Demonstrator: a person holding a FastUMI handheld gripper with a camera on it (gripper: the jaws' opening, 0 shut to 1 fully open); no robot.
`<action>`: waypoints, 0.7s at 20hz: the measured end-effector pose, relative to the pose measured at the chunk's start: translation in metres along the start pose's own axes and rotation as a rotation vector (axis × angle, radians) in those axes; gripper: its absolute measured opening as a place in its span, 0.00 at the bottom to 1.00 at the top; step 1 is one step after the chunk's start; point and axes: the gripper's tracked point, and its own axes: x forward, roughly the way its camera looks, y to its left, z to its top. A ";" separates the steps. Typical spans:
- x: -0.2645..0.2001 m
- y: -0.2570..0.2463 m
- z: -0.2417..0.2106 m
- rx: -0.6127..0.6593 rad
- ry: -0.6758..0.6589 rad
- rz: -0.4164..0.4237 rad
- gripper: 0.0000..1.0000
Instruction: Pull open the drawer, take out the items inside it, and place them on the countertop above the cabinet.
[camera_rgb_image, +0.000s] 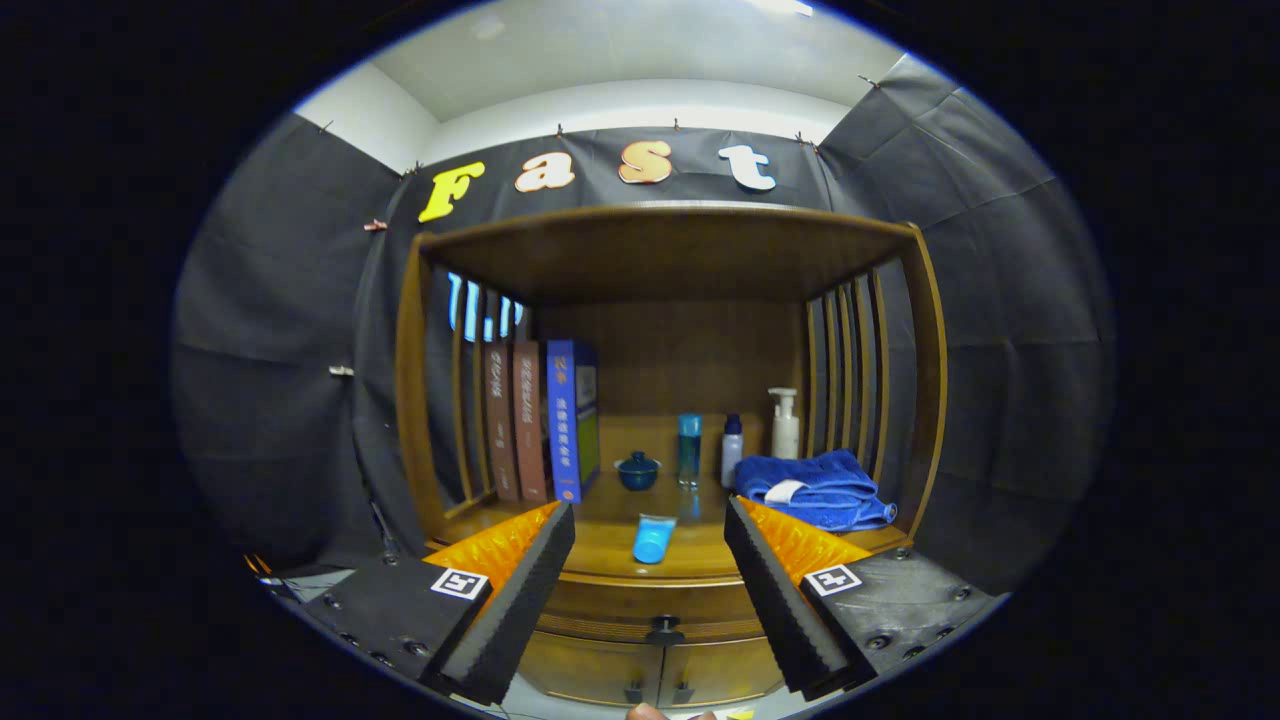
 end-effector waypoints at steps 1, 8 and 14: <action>-0.008 0.004 0.016 0.010 -0.012 0.011 0.99; -0.072 0.027 0.117 0.030 -0.100 0.033 0.99; -0.130 0.050 0.172 0.036 -0.124 0.039 0.99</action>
